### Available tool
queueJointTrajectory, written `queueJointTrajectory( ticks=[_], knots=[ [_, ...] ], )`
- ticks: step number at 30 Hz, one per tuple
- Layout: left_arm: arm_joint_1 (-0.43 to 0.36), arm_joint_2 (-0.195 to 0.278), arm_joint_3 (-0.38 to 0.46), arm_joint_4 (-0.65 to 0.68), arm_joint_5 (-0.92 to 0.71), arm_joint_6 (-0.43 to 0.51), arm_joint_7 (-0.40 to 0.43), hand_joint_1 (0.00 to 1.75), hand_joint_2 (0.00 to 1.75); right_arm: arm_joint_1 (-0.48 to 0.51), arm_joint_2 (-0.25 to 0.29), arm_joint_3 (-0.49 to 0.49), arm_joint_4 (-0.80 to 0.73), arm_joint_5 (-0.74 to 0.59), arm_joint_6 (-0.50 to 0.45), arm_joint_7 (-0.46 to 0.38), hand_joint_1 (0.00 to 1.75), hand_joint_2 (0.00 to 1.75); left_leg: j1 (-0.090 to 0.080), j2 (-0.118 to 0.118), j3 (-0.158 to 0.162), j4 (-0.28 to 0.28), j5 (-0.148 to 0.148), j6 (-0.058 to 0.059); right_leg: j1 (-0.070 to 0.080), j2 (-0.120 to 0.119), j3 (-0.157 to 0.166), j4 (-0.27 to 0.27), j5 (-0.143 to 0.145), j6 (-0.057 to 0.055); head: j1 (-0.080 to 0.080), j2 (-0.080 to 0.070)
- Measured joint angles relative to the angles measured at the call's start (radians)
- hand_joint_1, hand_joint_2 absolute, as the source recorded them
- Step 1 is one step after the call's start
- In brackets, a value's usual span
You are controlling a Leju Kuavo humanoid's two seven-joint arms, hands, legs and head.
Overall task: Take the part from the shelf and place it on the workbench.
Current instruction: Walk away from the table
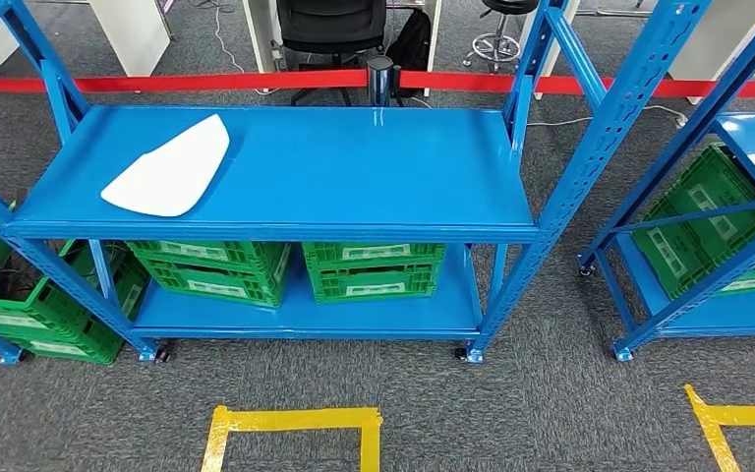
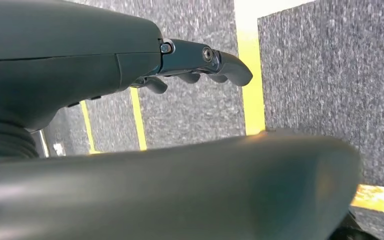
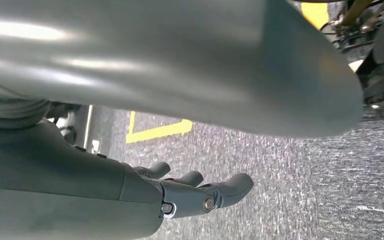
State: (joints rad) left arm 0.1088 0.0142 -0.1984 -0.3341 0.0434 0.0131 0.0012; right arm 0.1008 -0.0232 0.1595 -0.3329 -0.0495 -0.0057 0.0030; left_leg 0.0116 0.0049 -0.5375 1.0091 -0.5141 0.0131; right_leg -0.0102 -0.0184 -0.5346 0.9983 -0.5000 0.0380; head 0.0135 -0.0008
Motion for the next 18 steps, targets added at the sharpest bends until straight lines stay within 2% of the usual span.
queueJointTrajectory(
  ticks=[9,18],
  knots=[
    [0.02,-0.004,0.093,-0.024,-0.041,-0.01,-0.001,0.0,0.0,0.022,0.002,-0.068,-0.026,0.046,0.005,-0.001,0.0,0.0,0.0,0.0,0.009,0.0,-0.005,0.001,0.0,0.0,0.004,0.0,-0.005,0.001,0.0,0.0],
    [0.024,-0.008,0.135,-0.035,-0.042,-0.01,-0.001,0.0,0.0,0.025,0.004,-0.096,-0.037,0.046,0.005,-0.001,0.0,0.0,0.0,0.0,0.01,-0.001,-0.006,0.0,0.0,0.0,0.004,0.0,-0.006,0.0,-0.001,0.0]
  ],
)
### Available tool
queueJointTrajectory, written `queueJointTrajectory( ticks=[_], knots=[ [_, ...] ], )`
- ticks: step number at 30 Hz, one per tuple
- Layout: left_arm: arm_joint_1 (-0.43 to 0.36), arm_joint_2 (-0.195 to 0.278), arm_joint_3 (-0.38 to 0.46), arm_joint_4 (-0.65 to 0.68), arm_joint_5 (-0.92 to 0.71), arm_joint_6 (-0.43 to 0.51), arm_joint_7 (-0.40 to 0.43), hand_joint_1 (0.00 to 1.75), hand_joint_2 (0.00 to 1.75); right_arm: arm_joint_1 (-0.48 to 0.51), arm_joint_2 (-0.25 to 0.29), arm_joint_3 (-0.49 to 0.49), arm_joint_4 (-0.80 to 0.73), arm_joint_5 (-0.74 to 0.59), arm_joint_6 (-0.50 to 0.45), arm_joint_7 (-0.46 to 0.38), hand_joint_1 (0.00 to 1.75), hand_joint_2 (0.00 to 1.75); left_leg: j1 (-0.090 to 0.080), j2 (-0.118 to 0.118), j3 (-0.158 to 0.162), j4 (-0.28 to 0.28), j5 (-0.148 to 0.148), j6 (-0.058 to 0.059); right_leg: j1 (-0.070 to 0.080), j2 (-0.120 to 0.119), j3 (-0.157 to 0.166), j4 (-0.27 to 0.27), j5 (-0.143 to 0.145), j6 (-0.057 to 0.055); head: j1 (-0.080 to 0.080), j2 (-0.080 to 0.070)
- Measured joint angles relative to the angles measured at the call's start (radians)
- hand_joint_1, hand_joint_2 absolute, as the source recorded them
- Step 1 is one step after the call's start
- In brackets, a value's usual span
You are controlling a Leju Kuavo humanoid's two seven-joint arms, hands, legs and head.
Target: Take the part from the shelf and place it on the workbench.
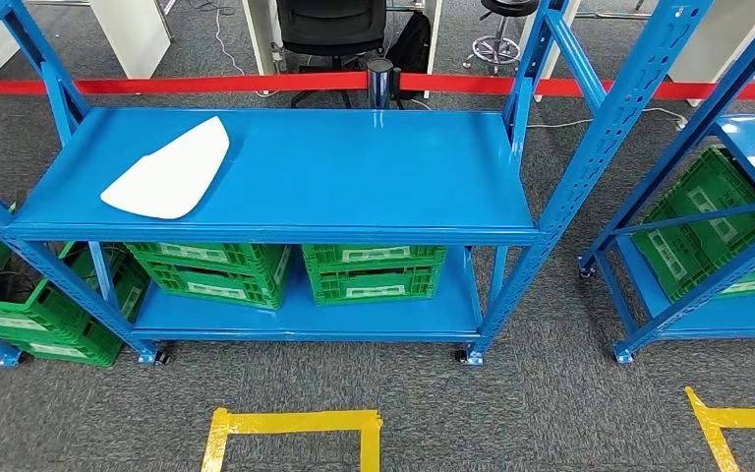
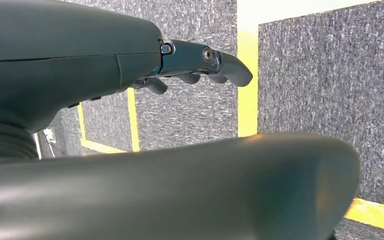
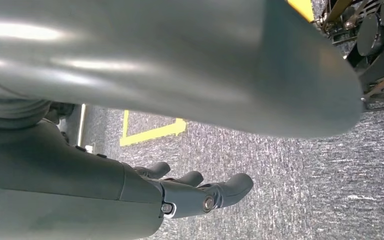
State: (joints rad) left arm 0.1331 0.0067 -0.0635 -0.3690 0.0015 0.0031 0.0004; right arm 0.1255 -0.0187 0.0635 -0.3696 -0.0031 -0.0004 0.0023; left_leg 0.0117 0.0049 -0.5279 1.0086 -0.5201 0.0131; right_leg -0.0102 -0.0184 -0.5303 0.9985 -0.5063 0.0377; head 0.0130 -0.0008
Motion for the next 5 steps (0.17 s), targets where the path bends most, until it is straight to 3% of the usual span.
queueJointTrajectory(
  ticks=[5],
  knots=[
    [0.001,-0.001,0.01,-0.003,0.0,0.0,0.0,0.0,0.0,0.0,0.001,-0.01,-0.003,0.0,0.0,0.0,0.0,0.0,0.0,0.0,0.0,0.0,-0.001,0.0,0.0,0.0,0.0,0.0,0.0,0.0,0.0,0.0]
  ],
)
